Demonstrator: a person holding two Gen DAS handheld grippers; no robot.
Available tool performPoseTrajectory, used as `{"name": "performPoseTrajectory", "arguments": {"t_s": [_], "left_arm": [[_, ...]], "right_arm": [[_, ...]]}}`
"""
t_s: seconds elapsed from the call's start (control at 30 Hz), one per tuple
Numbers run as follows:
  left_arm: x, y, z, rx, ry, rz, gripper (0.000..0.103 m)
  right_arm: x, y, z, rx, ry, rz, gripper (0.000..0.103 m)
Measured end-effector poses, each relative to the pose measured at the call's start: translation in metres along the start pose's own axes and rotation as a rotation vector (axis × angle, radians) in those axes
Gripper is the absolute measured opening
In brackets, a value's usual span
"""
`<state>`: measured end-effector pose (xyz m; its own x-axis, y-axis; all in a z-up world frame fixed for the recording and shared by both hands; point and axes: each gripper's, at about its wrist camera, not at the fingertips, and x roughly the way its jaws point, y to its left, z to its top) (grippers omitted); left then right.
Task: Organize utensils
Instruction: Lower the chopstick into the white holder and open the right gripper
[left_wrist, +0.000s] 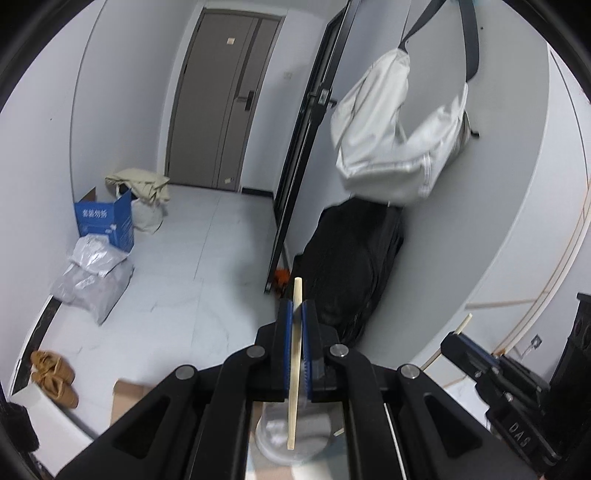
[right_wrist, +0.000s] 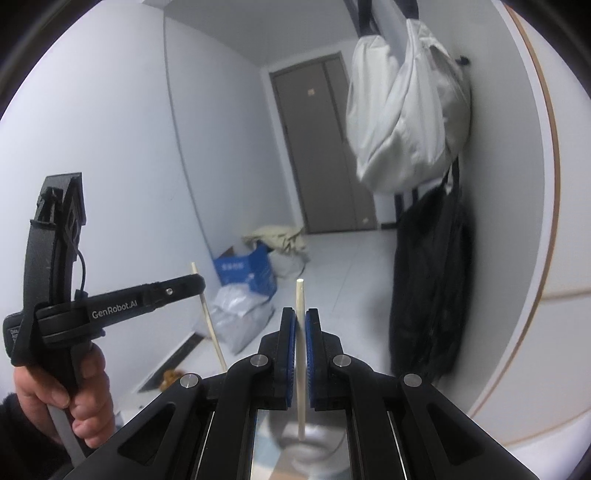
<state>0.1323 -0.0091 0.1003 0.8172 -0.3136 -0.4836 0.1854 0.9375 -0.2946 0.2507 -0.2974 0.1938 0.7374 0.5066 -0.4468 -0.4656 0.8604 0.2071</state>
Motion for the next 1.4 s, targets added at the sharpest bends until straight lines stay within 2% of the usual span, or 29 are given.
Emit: {"name": "performPoseTrajectory", "arguments": {"t_s": [0.13,0.27,0.63,0.8,0.9,1.0,1.03,1.07,1.1,1.13,1.17,1.33,1.4], "left_arm": [[0.017,0.001,0.008,0.000,-0.020,0.002,0.001],[0.035,0.009,0.004,0.007,-0.009,0.003,0.001],[0.065,0.036,-0.024,0.003,0.078,-0.032,0.001],[0.063,0.042,-0.034,-0.002,0.143,-0.104,0.001],[0.059,0.041,-0.031,-0.006,0.163,-0.113,0.003],[0.056,0.040,-0.031,-0.018,0.195,-0.110,0.017],[0.049,0.041,-0.031,-0.017,0.191,-0.106,0.026],[0.046,0.040,-0.031,-0.017,0.185,-0.095,0.037],[0.044,0.039,-0.029,-0.020,0.176,-0.083,0.043],[0.046,0.038,-0.027,-0.022,0.164,-0.075,0.046],[0.044,0.039,-0.026,-0.022,0.156,-0.066,0.046],[0.027,0.036,-0.026,-0.027,0.133,0.000,0.058],[0.014,0.036,-0.028,-0.016,0.116,0.043,0.061]], "right_arm": [[0.017,-0.009,0.011,0.003,-0.024,-0.016,0.005],[0.042,-0.018,0.015,0.007,-0.012,-0.021,0.005],[0.092,-0.026,-0.022,-0.026,0.092,0.012,0.005],[0.103,-0.026,-0.037,-0.027,0.147,0.041,0.005],[0.105,-0.024,-0.041,-0.015,0.159,0.064,0.008],[0.099,-0.024,-0.040,-0.011,0.157,0.066,0.009],[0.096,-0.023,-0.039,-0.009,0.155,0.065,0.010],[0.093,-0.022,-0.038,-0.008,0.153,0.059,0.020],[0.089,-0.023,-0.037,-0.005,0.147,0.051,0.026],[0.083,-0.023,-0.037,0.003,0.136,0.046,0.037],[0.078,-0.024,-0.037,0.010,0.127,0.046,0.041],[0.054,-0.023,-0.034,0.024,0.105,0.021,0.041],[0.042,-0.020,-0.035,0.031,0.090,0.021,0.046]]}}
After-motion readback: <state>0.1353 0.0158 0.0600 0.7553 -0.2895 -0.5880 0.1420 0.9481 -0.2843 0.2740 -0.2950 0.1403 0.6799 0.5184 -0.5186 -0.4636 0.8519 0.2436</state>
